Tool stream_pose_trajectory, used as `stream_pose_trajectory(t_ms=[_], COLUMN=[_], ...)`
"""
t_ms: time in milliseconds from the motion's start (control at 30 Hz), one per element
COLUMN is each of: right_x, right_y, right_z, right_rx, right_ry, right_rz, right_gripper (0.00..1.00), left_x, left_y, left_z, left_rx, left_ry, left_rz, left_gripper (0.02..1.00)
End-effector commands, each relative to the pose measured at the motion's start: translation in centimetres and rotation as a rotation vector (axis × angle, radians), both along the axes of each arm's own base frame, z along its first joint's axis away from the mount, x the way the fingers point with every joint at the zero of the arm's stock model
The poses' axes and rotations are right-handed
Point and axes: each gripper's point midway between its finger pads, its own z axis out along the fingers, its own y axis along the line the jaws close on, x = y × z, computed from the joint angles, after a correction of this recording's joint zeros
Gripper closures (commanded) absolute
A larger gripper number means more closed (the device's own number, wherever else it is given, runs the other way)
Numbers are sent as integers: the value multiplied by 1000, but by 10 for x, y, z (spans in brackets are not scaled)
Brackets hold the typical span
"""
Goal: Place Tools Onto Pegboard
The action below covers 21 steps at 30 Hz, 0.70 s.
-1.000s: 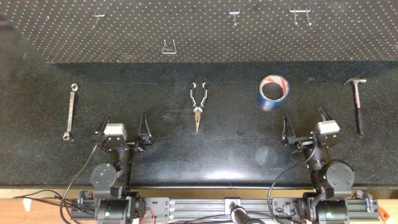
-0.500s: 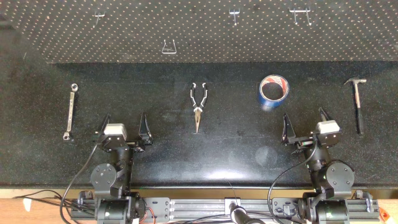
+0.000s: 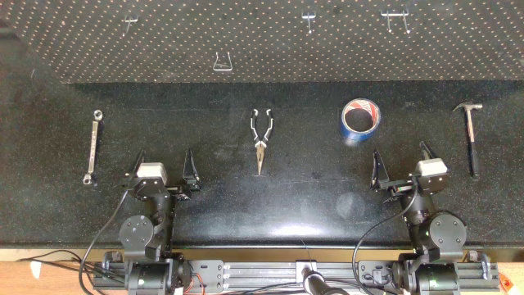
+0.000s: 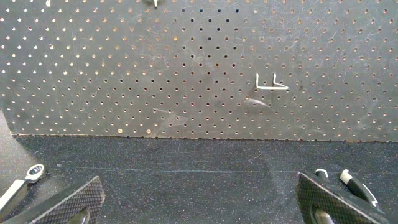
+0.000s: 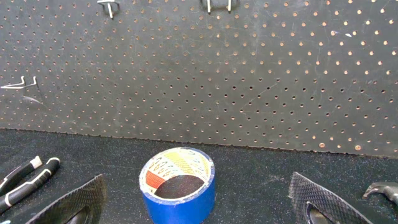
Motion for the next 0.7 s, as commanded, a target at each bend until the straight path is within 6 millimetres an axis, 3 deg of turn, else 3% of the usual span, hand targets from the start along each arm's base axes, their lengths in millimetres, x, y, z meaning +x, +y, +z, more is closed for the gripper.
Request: stream_pose_trajectory(t_ms=[33,433,533,700], right_x=[-1,-1,-1,-1], right_y=[2,2,2,2], right_z=[0,0,0,0], right_rx=[-11,-11,-11,-11], right_ry=[-3,-3,-3,-3], right_rz=[6,6,6,6], right_gripper=[42,42,42,42], left_x=[0,0,4,23], left_y=[-3,-5,-10,0], left_z=[-1,-5,-16,-16], left_rx=[8,7,14,211], left_ry=[1,17,83,330], left_rz=[-16,-25,-52,-66], left_gripper=[23,20,23,25])
